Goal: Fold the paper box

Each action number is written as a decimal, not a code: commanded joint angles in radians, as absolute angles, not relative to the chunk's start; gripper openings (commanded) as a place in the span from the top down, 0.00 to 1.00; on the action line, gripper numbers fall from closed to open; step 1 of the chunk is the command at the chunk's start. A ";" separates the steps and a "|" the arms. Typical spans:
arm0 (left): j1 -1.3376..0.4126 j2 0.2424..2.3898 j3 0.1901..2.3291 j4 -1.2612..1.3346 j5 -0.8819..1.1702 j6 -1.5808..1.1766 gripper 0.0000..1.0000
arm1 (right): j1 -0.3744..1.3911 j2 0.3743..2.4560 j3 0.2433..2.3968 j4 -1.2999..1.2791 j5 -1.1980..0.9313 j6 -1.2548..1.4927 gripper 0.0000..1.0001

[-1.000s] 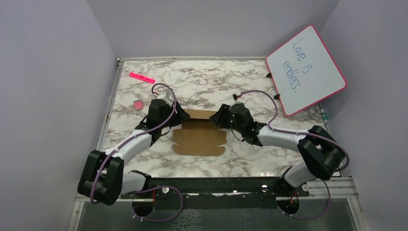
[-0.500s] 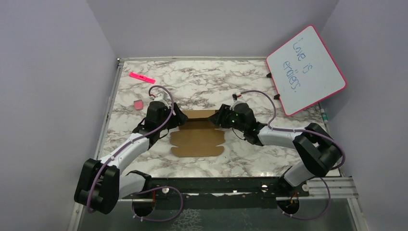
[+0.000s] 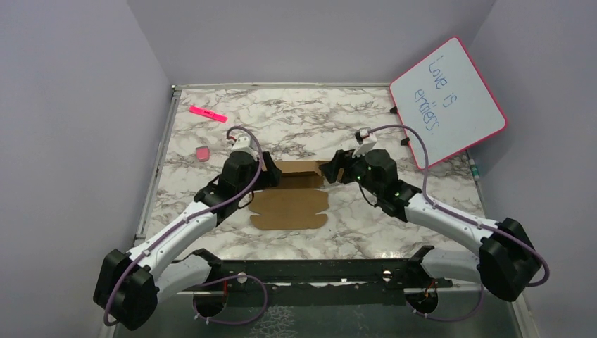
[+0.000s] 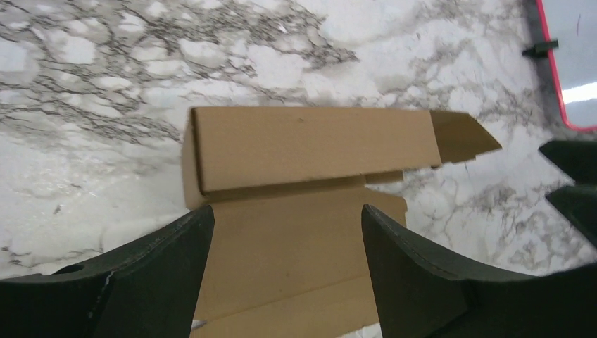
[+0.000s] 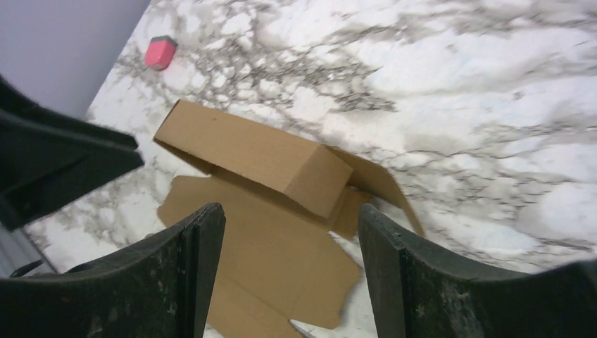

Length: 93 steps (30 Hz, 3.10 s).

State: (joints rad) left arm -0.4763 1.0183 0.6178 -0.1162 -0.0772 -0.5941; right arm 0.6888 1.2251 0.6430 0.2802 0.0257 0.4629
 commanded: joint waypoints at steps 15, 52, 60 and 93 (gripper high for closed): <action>-1.006 1.207 0.697 -0.020 -0.445 -0.497 0.20 | 0.506 1.377 0.523 0.521 0.009 0.336 0.40; -1.019 1.786 0.895 0.313 -0.771 -0.184 0.30 | 0.506 1.400 0.506 0.544 -0.207 0.168 0.98; -0.954 1.731 0.838 0.316 -0.724 -0.260 0.47 | 0.506 1.389 0.500 0.549 -0.218 0.163 0.98; -0.880 1.688 0.777 0.364 -0.499 -0.219 0.44 | 0.505 1.391 0.504 0.552 -0.285 0.137 0.98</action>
State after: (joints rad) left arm -0.9092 1.7523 0.7780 0.3565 -0.5236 -0.1871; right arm 0.5102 1.4063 0.5110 0.5156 -0.2462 0.1574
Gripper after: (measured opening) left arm 0.585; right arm 0.042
